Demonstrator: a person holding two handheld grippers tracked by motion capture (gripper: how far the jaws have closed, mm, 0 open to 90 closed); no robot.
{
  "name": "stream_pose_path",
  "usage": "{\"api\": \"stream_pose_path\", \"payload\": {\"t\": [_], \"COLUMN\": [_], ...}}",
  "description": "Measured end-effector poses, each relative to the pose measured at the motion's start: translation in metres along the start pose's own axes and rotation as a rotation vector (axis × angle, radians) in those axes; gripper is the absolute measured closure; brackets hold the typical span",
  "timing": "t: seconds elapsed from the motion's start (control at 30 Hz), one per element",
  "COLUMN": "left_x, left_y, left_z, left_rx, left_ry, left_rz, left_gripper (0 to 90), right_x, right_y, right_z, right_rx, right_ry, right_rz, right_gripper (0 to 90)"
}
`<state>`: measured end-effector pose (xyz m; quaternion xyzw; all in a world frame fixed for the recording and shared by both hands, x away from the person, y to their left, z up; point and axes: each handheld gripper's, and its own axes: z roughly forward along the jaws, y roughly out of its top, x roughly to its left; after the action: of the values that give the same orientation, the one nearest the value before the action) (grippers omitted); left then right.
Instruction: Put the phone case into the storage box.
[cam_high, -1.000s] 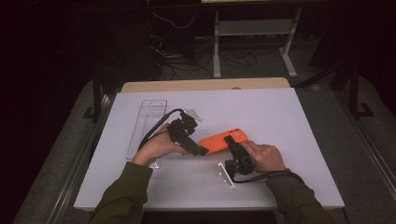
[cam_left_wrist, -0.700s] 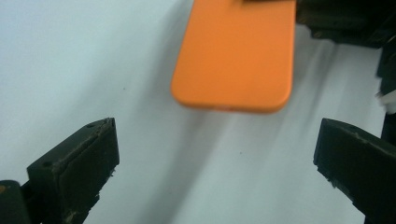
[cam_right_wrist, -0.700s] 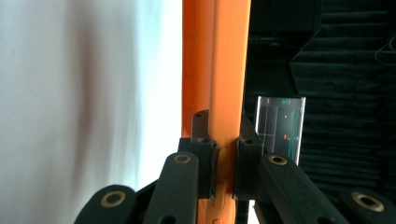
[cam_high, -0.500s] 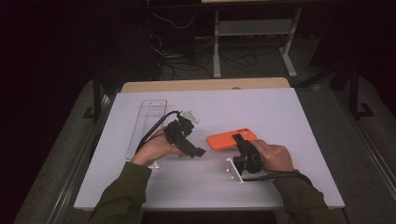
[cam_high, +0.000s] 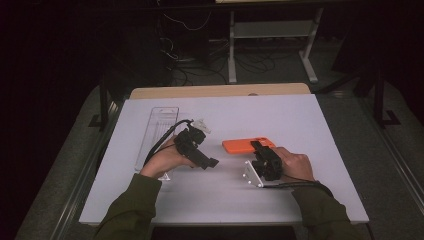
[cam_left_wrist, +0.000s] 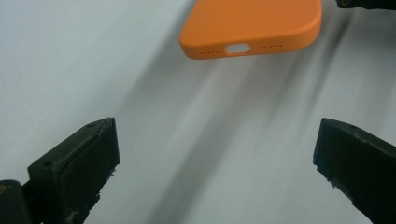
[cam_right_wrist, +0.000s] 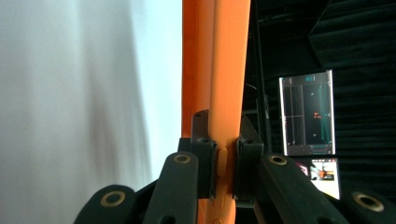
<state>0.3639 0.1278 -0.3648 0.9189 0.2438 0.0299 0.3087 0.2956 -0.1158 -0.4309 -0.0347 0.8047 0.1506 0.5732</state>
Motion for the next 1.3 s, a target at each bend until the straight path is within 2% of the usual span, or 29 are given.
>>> {"api": "stream_pose_path", "payload": {"t": [0.03,0.1,0.2,0.3,0.33,0.4,0.57,0.6,0.67,0.7,0.73,0.77,0.8,0.83,0.9,1.0,1.13,1.3], "left_x": [-0.001,0.001,0.002,0.001,0.001,0.001,0.002,0.001,0.0,0.0,0.001,0.001,0.0,0.001,0.0,0.001,0.0,0.0], "left_y": [0.0,-0.001,0.0,0.0,-0.001,-0.001,-0.001,-0.002,-0.002,-0.002,-0.001,-0.001,-0.002,-0.002,-0.003,-0.003,-0.003,-0.003], "left_z": [0.001,0.0,0.0,0.001,0.002,0.001,0.001,0.002,0.003,0.003,0.003,0.003,0.004,0.004,0.005,0.005,0.005,0.005], "left_rx": [-0.007,0.009,0.018,0.021,0.02,0.022,0.027,0.013,0.014,0.016,0.028,0.029,0.017,0.026,0.01,0.006,-0.008,-0.01], "left_ry": [-0.002,0.001,0.006,0.006,0.0,0.003,0.005,0.006,0.005,0.004,0.007,0.008,0.009,0.012,0.011,0.012,0.014,0.016], "left_rz": [-0.023,0.0,0.011,0.01,-0.004,-0.002,0.001,-0.013,-0.014,-0.011,0.011,0.012,-0.003,0.009,-0.011,-0.001,0.007,0.009], "left_gripper": [0.0,0.0,0.0,0.0,0.0,0.0,0.0,0.0,0.0,0.0,0.0,0.0,0.0,0.0,0.0,0.0,0.0,0.0], "right_x": [-0.001,-0.002,-0.005,-0.007,-0.007,-0.006,-0.008,-0.008,-0.009,-0.01,-0.011,-0.011,-0.011,-0.012,-0.012,-0.014,-0.014,-0.016], "right_y": [0.0,-0.001,-0.002,-0.004,-0.004,-0.004,-0.005,-0.005,-0.006,-0.007,-0.007,-0.007,-0.007,-0.008,-0.008,-0.01,-0.01,-0.011], "right_z": [0.0,0.001,0.002,0.002,0.002,0.003,0.003,0.003,0.004,0.004,0.004,0.004,0.005,0.006,0.005,0.006,0.006,0.007], "right_rx": [0.0,0.001,0.001,0.01,0.014,0.012,0.02,0.019,0.024,0.02,0.019,0.022,0.018,0.012,0.022,0.014,0.024,0.023], "right_ry": [0.001,-0.001,0.002,0.024,0.03,0.03,0.045,0.047,0.053,0.044,0.052,0.064,0.054,0.055,0.066,0.059,0.07,0.074], "right_rz": [0.01,0.033,0.048,0.08,0.094,0.112,0.14,0.146,0.16,0.162,0.174,0.2,0.222,0.212,0.246,0.24,0.283,0.297], "right_gripper": [80.4,80.4,80.4,80.4,80.4,80.4,80.4,80.4,80.4,80.3,80.3,80.3,80.3,80.3,80.3,80.3,80.3,80.3]}}
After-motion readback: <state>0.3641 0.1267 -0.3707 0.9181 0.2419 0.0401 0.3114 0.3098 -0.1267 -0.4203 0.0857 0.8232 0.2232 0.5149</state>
